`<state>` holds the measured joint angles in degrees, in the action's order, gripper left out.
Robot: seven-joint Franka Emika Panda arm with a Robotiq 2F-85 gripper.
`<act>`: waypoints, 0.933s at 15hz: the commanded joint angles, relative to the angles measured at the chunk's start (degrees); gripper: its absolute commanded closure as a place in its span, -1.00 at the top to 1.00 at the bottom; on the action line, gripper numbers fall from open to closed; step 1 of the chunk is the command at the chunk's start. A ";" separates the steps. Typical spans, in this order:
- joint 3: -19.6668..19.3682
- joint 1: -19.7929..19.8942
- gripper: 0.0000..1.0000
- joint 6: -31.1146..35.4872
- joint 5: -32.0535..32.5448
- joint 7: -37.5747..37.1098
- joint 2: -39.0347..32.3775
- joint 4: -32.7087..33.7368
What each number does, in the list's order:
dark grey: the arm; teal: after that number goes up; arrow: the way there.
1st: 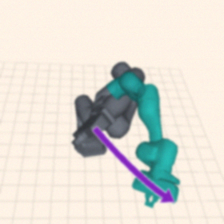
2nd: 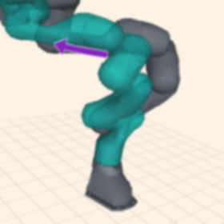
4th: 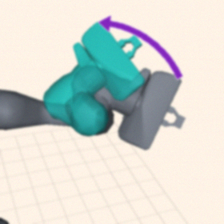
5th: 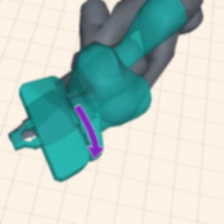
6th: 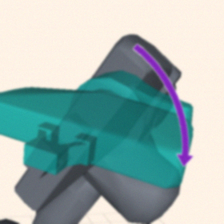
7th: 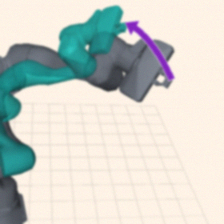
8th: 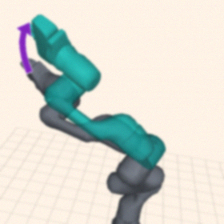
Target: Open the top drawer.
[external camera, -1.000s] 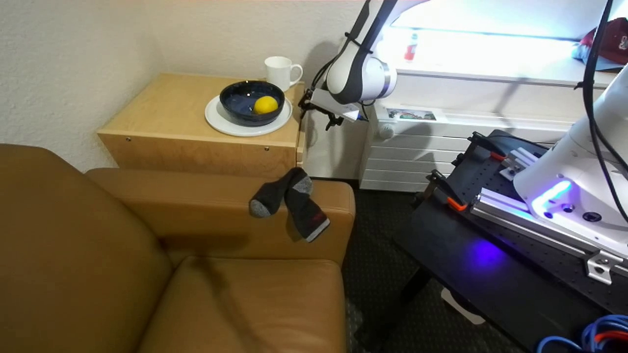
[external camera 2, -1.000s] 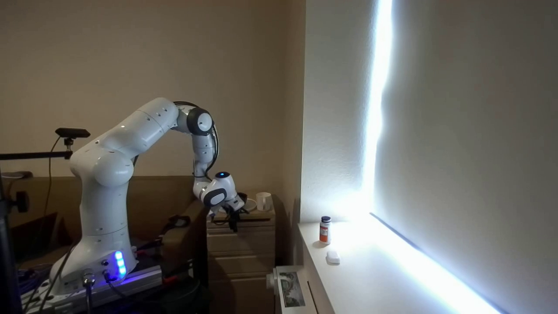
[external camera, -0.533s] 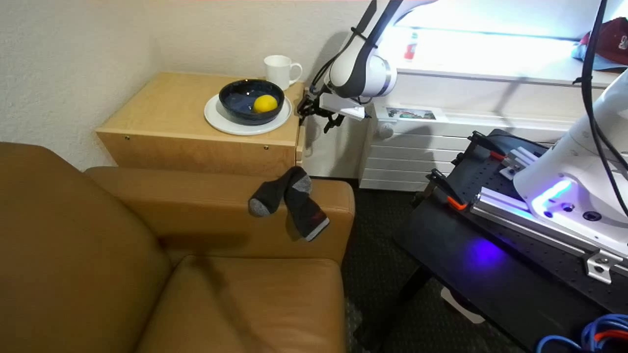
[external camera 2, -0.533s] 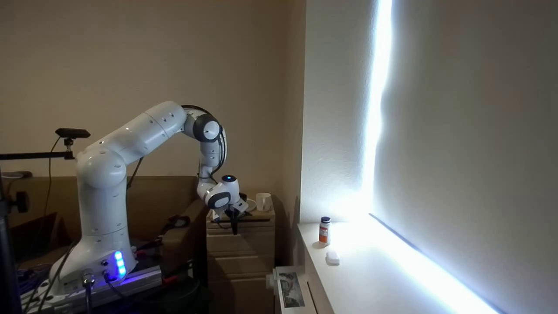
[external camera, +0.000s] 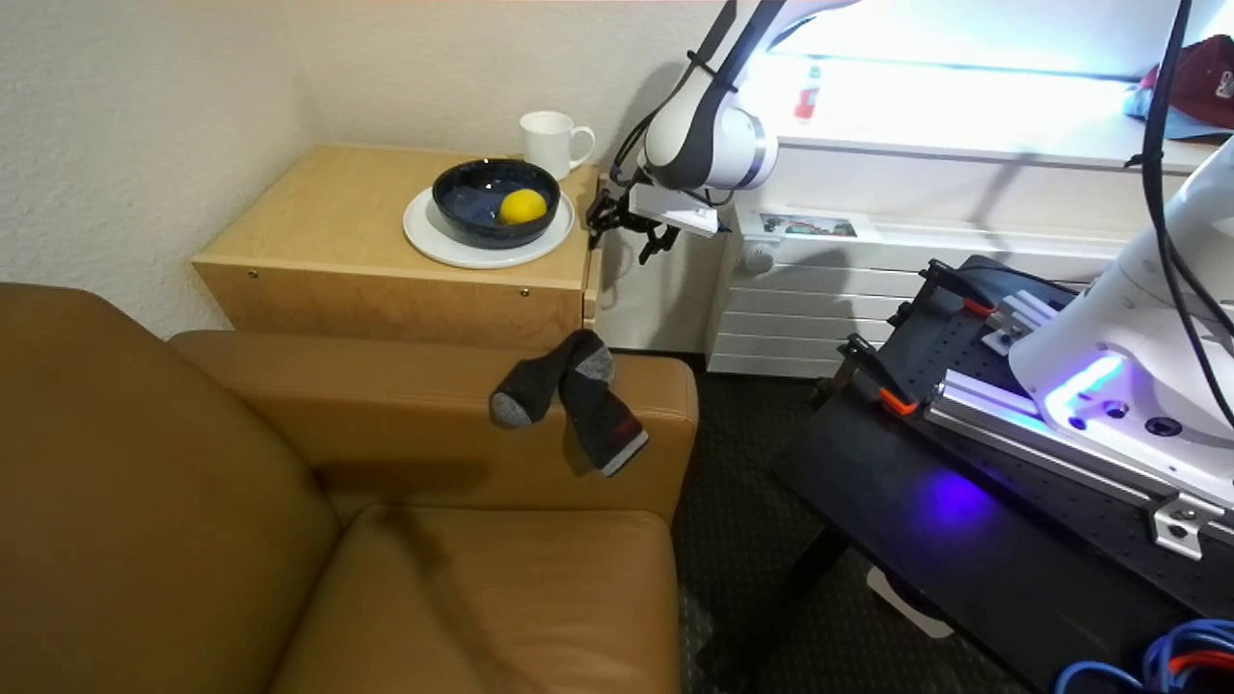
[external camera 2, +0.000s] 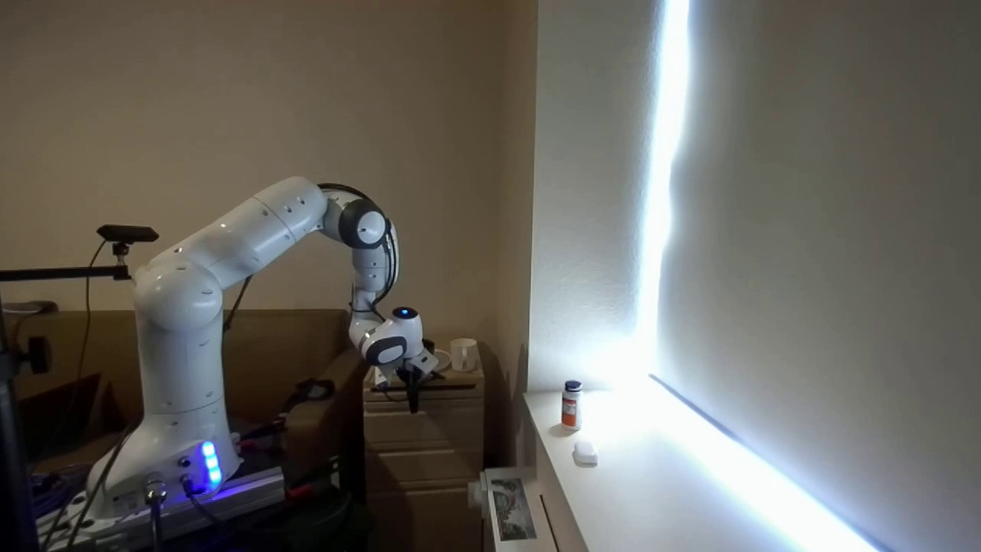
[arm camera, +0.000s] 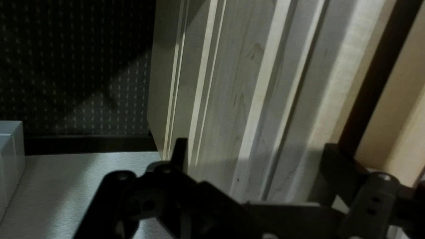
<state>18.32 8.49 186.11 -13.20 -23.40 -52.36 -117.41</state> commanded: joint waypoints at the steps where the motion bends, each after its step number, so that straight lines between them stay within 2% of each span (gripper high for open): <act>1: -7.21 -5.79 1.00 -4.91 -5.57 -1.22 -0.36 -0.96; 4: -10.35 -9.17 1.00 -3.19 -9.48 -2.65 0.76 -4.53; 14: -17.96 -13.92 1.00 0.10 -16.66 -6.84 10.49 -24.43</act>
<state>3.56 -3.57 185.16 -28.28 -28.83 -39.04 -136.45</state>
